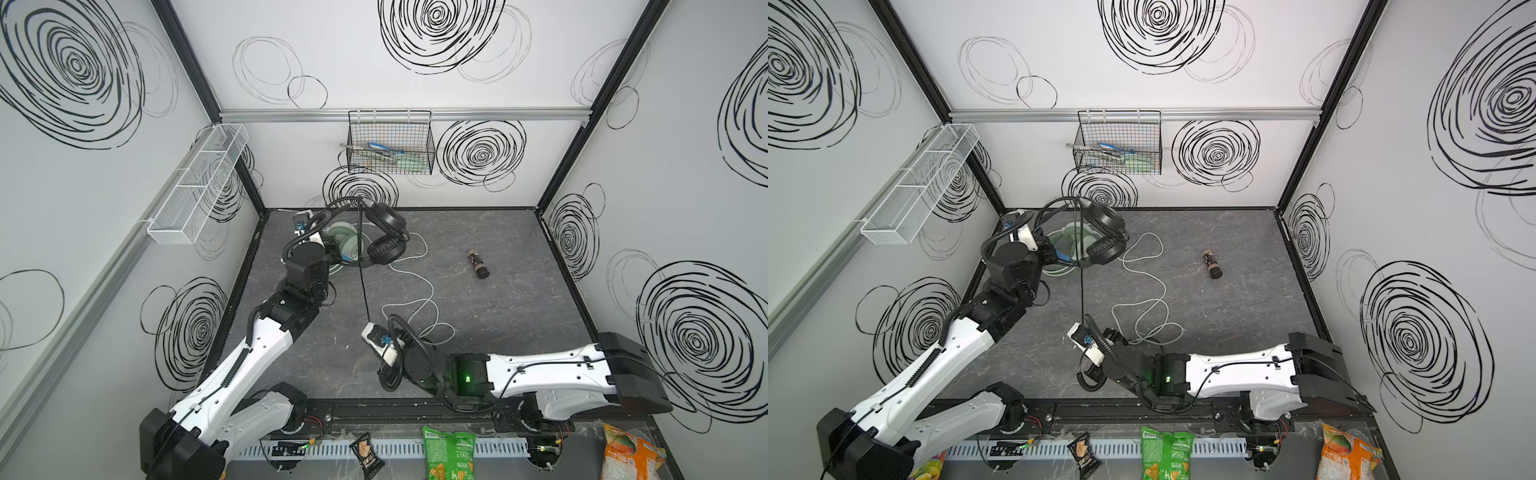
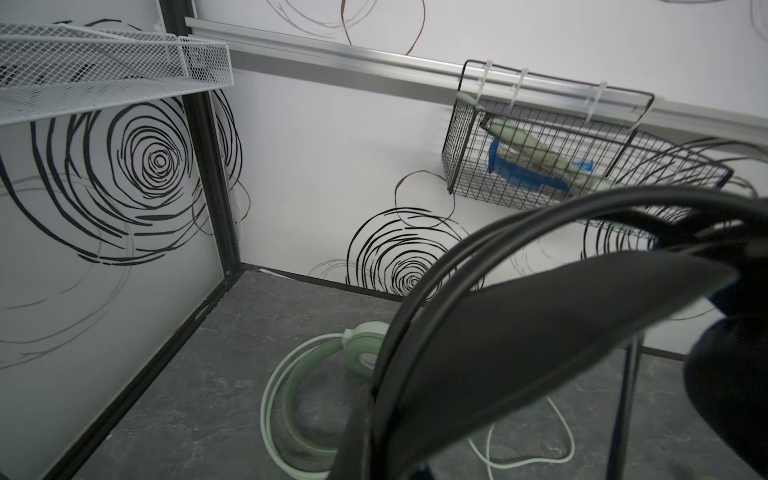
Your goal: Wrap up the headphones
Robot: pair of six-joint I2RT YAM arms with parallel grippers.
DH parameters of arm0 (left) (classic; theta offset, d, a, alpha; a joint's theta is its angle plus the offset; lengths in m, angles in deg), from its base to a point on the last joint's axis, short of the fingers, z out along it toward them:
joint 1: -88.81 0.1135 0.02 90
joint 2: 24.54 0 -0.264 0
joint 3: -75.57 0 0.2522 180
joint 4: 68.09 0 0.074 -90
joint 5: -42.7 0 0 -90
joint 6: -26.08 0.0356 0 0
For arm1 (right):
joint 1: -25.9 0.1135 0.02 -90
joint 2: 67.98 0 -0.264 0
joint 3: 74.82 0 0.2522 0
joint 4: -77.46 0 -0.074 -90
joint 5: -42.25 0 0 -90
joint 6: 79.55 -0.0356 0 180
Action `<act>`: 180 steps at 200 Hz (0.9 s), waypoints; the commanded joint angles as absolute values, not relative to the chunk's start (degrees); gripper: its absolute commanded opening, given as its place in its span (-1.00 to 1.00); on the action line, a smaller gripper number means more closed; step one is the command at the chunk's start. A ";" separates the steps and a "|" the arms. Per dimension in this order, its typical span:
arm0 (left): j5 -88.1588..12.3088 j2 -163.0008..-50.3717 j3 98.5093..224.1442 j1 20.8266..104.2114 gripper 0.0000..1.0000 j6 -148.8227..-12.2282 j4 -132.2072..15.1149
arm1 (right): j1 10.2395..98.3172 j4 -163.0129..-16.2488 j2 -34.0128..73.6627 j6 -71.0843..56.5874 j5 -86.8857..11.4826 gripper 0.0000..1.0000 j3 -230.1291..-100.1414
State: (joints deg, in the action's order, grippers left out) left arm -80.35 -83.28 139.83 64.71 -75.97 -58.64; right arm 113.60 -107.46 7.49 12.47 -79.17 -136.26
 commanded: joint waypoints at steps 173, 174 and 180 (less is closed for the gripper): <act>-94.33 -81.80 140.91 41.50 -1.00 -42.17 -55.14 | 102.32 -97.49 -7.84 38.14 -90.91 -0.93 -141.03; -94.15 -81.74 140.96 41.43 -1.00 -42.23 -54.87 | 102.30 -97.44 -7.89 38.14 -90.91 -0.93 -141.00; -93.00 -81.42 141.24 41.02 -1.00 -42.42 -53.12 | 101.91 -97.33 -8.25 38.16 -90.99 -0.93 -140.91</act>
